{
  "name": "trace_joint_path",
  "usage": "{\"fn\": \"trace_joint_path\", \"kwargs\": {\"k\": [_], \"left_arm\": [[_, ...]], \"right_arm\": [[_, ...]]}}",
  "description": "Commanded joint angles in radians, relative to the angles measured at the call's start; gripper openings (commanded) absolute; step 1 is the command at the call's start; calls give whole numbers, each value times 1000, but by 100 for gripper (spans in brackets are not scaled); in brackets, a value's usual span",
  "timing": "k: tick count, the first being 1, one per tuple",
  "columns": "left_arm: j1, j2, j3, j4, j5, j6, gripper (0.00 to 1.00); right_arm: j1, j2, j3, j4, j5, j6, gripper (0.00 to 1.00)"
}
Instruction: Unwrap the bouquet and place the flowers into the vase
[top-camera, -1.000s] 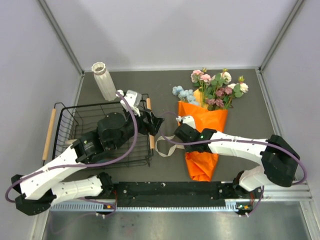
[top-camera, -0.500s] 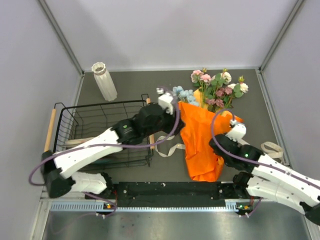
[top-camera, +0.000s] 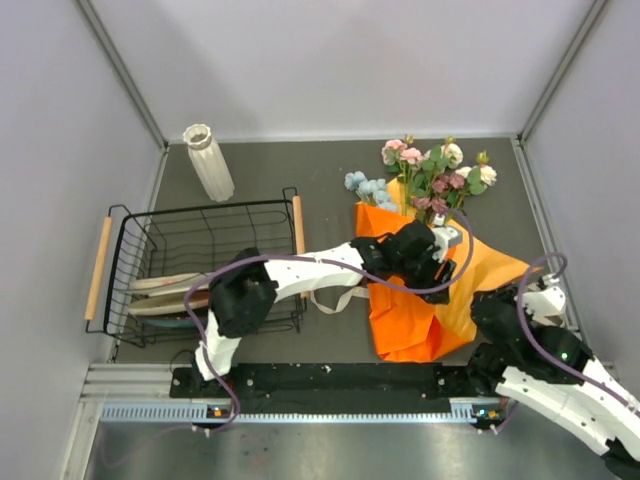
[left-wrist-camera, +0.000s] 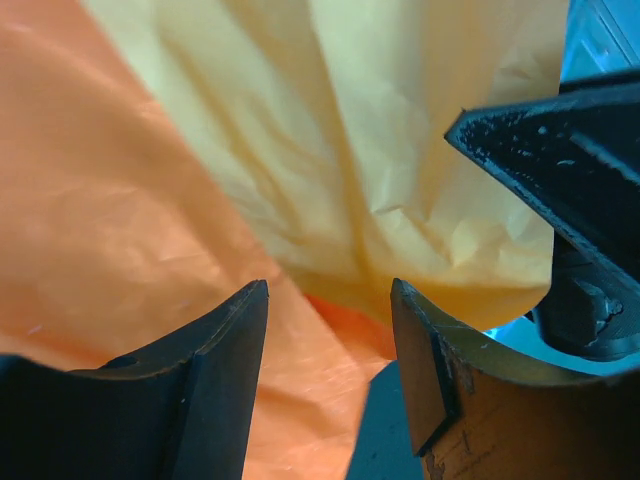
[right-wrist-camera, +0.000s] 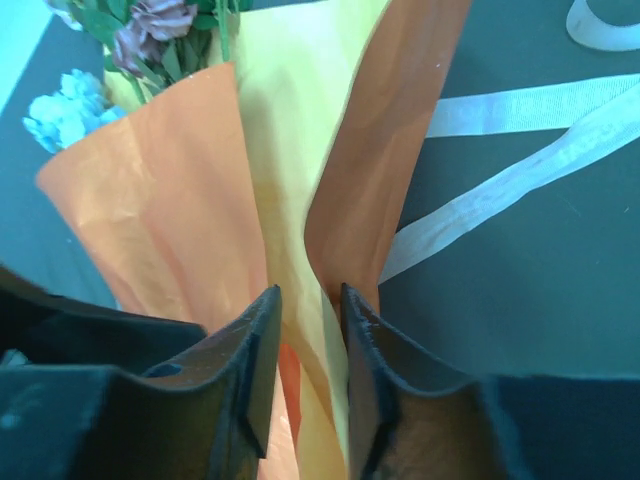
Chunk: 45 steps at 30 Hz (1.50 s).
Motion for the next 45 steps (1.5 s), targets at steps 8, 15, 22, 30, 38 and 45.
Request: {"fn": "trace_joint_path", "kwargs": {"k": [8,15,22,30,38,45], "left_arm": [[-40,26,69,-2,15,41,61],[-33,-61,65,-39,-21,87,66],[-26,-227,-42,-31,-94,81,65],[-26,-546,-260,3,-203,80,70],[-25,-663,-302,-78,-267,64,70],[-23,-704,-288,-118,-316,64,70]], "right_arm": [[-7,-137,276,0,92,-211,65],[-7,134,589,88,56,-569,68],[-7,360,514,202,-75,-542,54],[-513,483,126,563,-578,-675,36],[-759,636,-79,892,-951,-798,27],[-756,719,-146,1166,-1233,-870,32]]}}
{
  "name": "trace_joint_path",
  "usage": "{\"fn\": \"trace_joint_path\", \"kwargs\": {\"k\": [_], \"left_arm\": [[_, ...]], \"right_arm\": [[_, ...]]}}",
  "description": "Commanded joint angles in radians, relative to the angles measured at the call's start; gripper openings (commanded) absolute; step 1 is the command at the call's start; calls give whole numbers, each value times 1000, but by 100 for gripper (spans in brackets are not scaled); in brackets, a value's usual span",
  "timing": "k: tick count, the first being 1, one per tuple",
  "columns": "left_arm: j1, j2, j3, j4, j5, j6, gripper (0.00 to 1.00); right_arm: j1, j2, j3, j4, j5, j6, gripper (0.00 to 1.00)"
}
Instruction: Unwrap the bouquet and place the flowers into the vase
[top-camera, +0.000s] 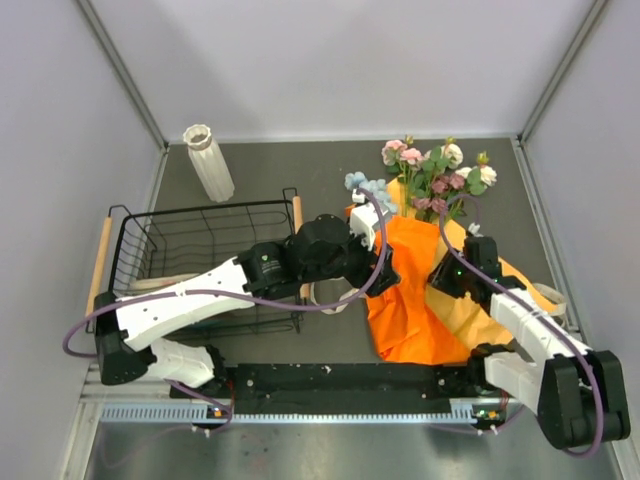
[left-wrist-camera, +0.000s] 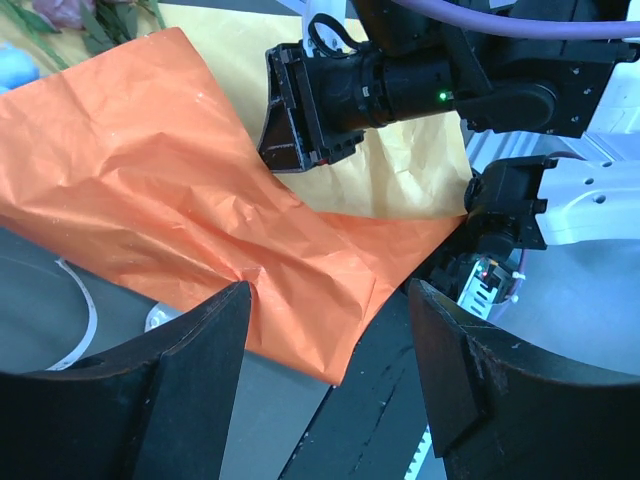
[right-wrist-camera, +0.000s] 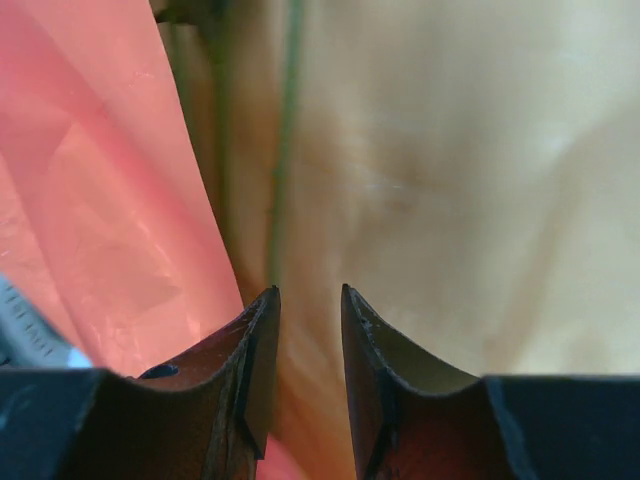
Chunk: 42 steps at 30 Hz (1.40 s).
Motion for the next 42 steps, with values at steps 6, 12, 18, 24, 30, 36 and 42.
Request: {"fn": "trace_joint_path", "kwargs": {"k": [6,12,18,24,30,36,42], "left_arm": [[4,-93,9,-18,-81,-5,70],[13,-151,-14,-24,-188,-8,71],[34,-196,9,-62,-161,-28,72],[41,-180,15,-73,-130,-79,70],[62,-52,56,-142,-102,-109,60],[77,11,30,-196,-196,-125,42],[94,131,30,-161,-133,-106,39]], "right_arm": [[187,-57,62,349,-288,16,32],[349,177,108,527,-282,153,33],[473,421,244,573,-342,175,36],[493,583,274,631,-455,233,39],[489,495,267,523,-452,184,44],[250,198,136,388,-531,193,50],[58,-83,145,-96,-420,-54,56]]}}
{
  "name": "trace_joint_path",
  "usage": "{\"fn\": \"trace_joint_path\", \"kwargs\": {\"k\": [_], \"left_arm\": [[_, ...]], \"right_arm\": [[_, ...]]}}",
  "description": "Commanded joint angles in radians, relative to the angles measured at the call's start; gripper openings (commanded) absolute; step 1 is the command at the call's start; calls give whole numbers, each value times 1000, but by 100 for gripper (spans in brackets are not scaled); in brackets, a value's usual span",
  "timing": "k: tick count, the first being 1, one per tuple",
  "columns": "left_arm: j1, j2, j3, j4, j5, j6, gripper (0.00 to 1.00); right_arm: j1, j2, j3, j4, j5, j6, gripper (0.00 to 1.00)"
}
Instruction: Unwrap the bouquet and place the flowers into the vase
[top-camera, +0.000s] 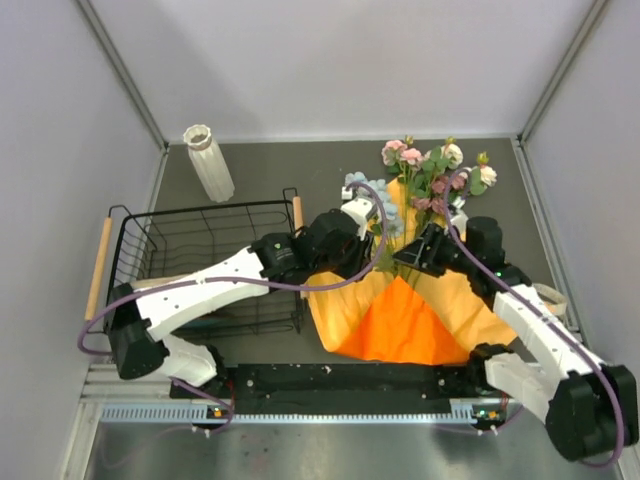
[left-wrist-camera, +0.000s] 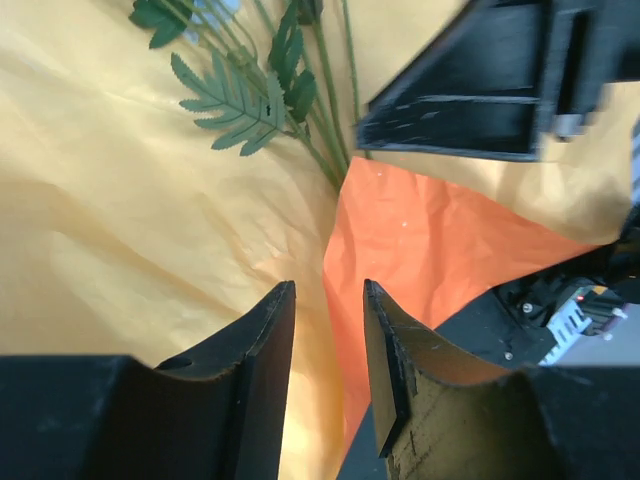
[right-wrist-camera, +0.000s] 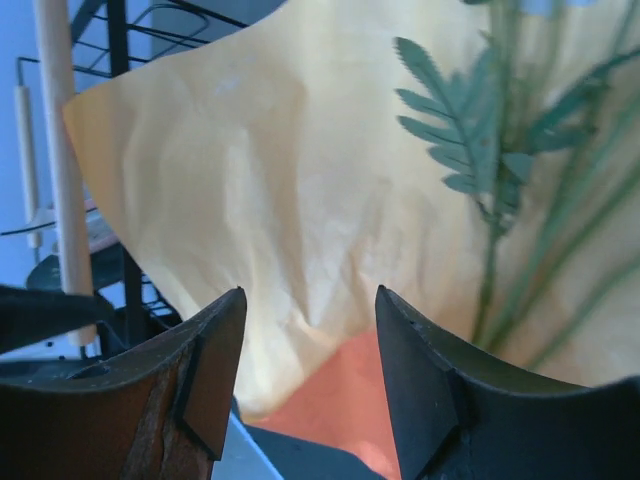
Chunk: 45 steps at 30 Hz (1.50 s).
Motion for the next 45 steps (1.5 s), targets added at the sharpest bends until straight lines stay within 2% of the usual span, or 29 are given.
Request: {"fn": "trace_joint_path", "kwargs": {"k": [1,3,5,6,9,11,13,14,15,16,19,23,26,30,35,37,38,42,45], "left_arm": [[9,84,36,21,23,1,38],[11,121,40,32,42,0,39],[12,145,47,35,68,1,39],[12,150,47,41,76,-2,39],[12,139,26,66,96,-5,41],[17,121,1,78,101,-8,41],[32,107,-16,102,142,-17,42],[38,98,-22,112,157,-17,42],[49,98,-23,122,177,-14,42],[51,101,-19,127,200,-10,42],[61,124,-8,136,240,4,42],[72,164,-3,159,337,13,42],[72,183,-13,176,430,16,42],[71,193,-42,219,498,12,41],[48,194,-97,265,555,10,38],[37,188,-127,276,566,7,37],[22,182,-137,282,572,7,36],[-32,188,-200,340,581,7,33],[-63,220,-213,342,579,-2,26]], "right_arm": [[-126,-100,1,-359,47,-198,56],[-166,-67,-28,-359,-3,-227,54],[-174,-18,-36,-350,-66,-269,58],[-176,11,-41,-334,-139,-260,71],[-163,16,-79,-288,-215,-218,82],[-133,22,-110,-287,-247,-207,82],[-50,4,-146,-288,-305,-180,78],[-12,-28,-163,-287,-309,-122,75],[77,-68,-177,-290,-295,-90,73],[117,-171,-203,-293,-287,-54,72],[221,-331,-240,-380,-240,67,71],[237,-632,-283,-581,-233,142,73],[239,-761,-309,-629,-276,196,79],[239,-841,-294,-684,-319,213,92],[240,-806,-298,-791,-400,108,87],[240,-737,-263,-868,-395,34,82],[242,-716,-245,-941,-364,-39,76],[242,-650,-102,-930,-330,-79,78],[242,-608,-27,-885,-328,-65,81]]}}
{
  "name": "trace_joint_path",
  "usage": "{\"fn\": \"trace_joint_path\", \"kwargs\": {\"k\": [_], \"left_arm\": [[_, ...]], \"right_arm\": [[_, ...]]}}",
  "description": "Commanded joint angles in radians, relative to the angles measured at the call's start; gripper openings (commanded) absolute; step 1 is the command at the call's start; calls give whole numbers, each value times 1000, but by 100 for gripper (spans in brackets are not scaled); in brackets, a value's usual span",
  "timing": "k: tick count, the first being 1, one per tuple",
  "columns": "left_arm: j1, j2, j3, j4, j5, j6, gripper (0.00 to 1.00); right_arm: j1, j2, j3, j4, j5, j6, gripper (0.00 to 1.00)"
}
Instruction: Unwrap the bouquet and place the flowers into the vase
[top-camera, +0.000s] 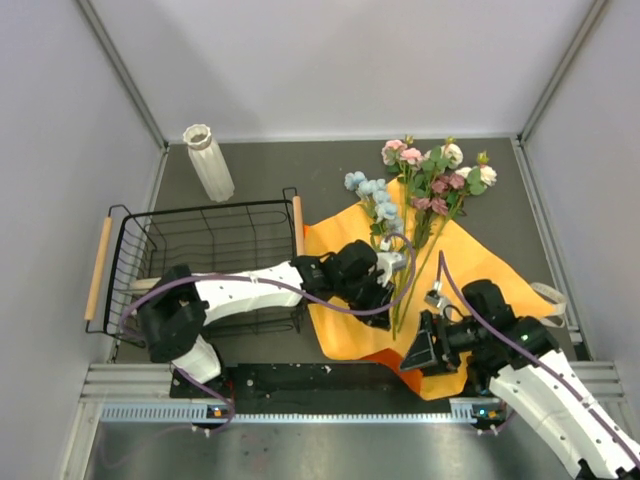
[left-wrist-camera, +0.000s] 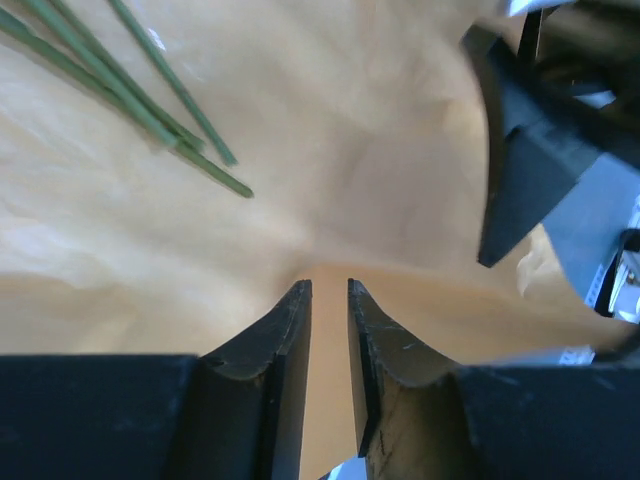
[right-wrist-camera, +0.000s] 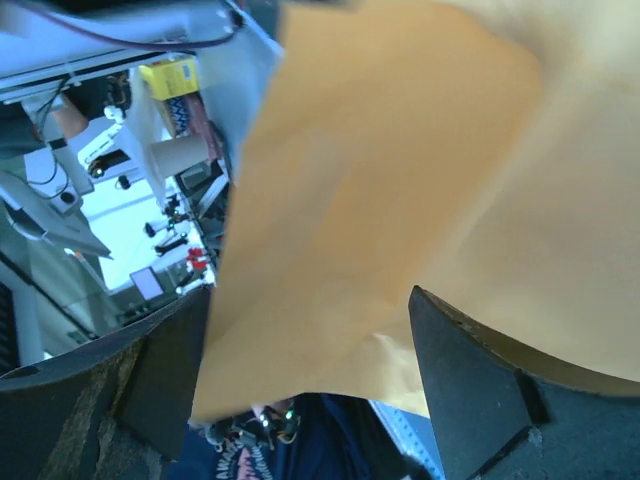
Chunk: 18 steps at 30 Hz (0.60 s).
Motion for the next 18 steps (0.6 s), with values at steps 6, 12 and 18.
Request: {"fn": "trace_joint_path", "kwargs": {"k": [6,12,18], "left_arm": [[-87,18,-60,97,27,-5,22],[-107,-50,-170,140,-13,-57,21],[-108,-114,-194,154,-93,-84,27]], "right_arm": [[9,148,348,43,230,-73,93],[-148,287,459,60,600,34,86],[-494,352,409,240,605,-48,70]]}}
